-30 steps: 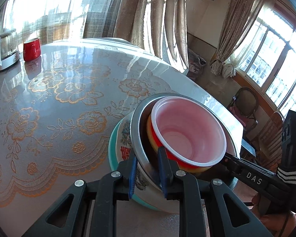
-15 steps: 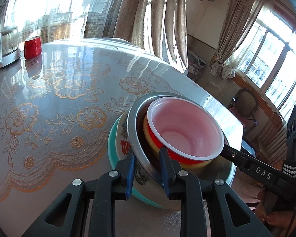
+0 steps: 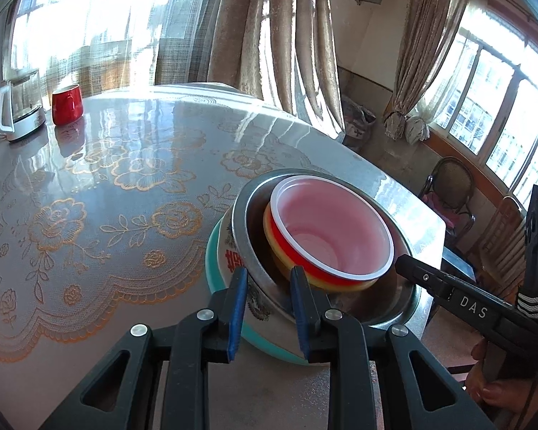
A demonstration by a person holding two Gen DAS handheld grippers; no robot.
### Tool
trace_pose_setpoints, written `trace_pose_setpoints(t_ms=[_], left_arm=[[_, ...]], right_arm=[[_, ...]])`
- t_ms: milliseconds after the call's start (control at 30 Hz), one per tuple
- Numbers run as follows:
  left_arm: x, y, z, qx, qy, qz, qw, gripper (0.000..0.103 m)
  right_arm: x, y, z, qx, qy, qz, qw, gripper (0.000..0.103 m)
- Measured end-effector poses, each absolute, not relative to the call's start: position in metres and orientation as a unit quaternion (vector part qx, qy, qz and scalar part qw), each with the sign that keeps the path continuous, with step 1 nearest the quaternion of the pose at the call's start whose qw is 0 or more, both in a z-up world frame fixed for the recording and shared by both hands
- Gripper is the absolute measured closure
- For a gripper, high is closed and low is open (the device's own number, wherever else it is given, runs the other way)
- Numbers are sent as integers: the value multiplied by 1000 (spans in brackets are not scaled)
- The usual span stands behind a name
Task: Organize plates and bowls
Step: 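Lower the steel bowl onto the plates and open the right tool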
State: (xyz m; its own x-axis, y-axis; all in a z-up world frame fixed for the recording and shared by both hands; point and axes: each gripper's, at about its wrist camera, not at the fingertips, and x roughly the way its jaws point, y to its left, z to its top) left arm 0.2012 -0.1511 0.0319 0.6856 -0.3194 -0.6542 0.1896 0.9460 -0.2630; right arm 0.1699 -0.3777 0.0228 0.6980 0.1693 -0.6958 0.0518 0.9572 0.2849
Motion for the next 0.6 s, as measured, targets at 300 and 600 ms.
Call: trace_pose_setpoints(t_ms=[300,600], left_arm=[[172,-145,34,-59,359,-122,924,78],[149,-123,21,-64,364,-101,924,56]], right_arm=[[160,-375,21,149,382,32,912,69],[144,-365,26,139,376,29,916,66]])
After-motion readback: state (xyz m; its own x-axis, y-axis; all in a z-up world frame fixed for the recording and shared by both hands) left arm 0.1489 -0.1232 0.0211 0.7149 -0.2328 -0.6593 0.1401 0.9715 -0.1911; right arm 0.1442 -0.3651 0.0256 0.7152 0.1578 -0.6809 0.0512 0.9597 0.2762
